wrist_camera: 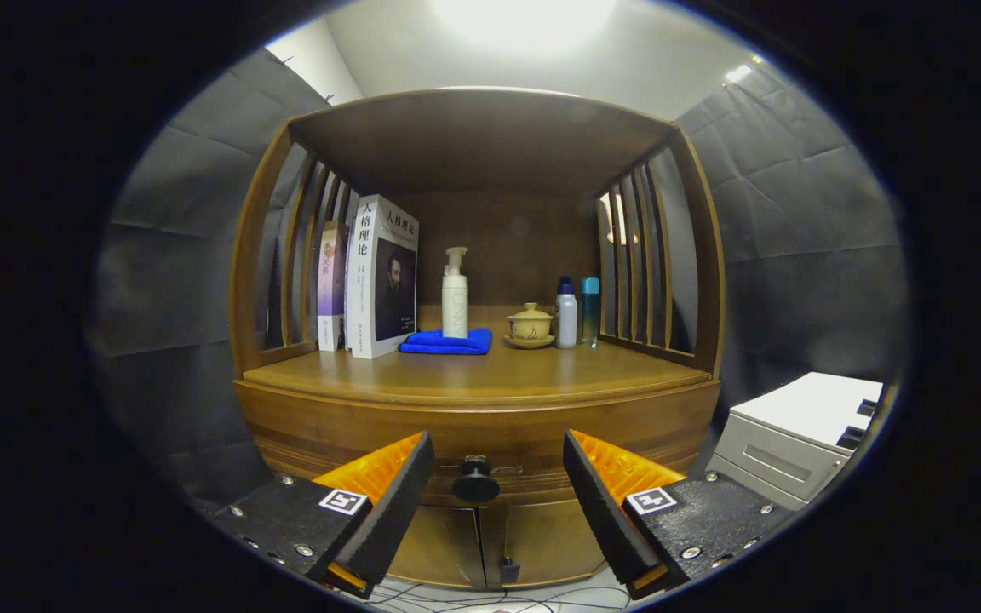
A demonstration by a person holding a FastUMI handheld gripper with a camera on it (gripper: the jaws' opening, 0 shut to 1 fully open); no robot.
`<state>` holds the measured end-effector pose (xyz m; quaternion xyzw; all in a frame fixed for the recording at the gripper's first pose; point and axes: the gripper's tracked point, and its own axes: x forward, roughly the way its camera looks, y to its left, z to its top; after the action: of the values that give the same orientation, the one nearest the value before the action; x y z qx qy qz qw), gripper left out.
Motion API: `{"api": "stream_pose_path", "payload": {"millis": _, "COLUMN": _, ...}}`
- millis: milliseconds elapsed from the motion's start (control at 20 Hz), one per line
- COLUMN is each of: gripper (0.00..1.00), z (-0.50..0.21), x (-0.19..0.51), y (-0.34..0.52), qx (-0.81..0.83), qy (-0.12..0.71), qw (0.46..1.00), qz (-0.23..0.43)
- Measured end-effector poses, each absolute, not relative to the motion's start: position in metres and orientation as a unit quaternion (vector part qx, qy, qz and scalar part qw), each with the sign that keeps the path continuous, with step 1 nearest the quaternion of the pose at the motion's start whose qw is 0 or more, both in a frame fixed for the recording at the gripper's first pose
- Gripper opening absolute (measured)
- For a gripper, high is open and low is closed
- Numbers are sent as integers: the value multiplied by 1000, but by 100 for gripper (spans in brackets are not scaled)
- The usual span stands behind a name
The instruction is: Pull open the drawer, take out the items inside it, and place them on the countertop above the cabinet.
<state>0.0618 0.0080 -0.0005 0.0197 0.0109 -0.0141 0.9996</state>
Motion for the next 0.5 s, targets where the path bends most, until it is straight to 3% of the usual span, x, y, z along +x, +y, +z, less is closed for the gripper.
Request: {"api": "stream_pose_path", "payload": {"millis": 500, "gripper": 92, "z": -54, "x": 97, "y": 23, "qx": 35, "qy": 73, "qw": 997, "qz": 5}}
